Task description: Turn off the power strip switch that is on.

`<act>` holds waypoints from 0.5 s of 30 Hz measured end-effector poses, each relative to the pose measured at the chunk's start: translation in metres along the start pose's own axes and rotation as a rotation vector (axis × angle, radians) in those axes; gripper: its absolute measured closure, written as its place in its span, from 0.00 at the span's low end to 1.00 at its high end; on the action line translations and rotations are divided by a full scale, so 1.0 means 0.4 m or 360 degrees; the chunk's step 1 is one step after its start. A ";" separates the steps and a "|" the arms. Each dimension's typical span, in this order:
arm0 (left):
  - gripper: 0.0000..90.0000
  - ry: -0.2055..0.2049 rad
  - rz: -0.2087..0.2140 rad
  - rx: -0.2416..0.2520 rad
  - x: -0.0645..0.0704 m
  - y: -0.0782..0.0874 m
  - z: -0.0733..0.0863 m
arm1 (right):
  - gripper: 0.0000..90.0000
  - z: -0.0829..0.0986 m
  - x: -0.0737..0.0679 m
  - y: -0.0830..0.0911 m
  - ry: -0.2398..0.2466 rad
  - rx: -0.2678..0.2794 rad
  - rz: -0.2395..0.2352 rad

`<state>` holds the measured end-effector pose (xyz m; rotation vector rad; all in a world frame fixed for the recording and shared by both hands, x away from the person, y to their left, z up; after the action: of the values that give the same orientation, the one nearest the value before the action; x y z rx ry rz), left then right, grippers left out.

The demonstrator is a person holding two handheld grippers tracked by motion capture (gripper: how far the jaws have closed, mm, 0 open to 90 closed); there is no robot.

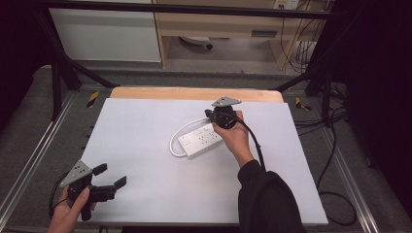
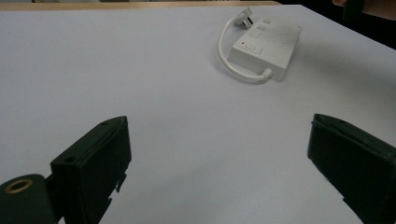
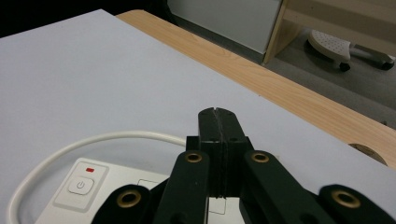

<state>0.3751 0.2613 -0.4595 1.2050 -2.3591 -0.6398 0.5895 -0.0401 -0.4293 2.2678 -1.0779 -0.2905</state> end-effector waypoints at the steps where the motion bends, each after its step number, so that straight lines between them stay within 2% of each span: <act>1: 0.07 0.0000 -0.0001 0.0000 0.000 0.000 0.000 | 1.00 0.000 0.000 0.000 0.0000 0.0000 0.0000; 15: 0.07 0.0000 0.0001 0.0000 0.000 0.000 0.000 | 1.00 0.014 -0.009 -0.024 -0.0018 -0.0031 -0.0009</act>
<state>0.3750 0.2613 -0.4595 1.2044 -2.3594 -0.6399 0.5908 -0.0350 -0.4397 2.2547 -1.0705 -0.3154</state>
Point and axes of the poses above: each handheld gripper's, and its own axes: y roughly backward along the jaws, z roughly out of its underside, x roughly to its right, the point moved 10 cm from there along -y, roughly forward along the jaws, and after that the axes turned 9 degrees about -x, right-handed, at the moved point
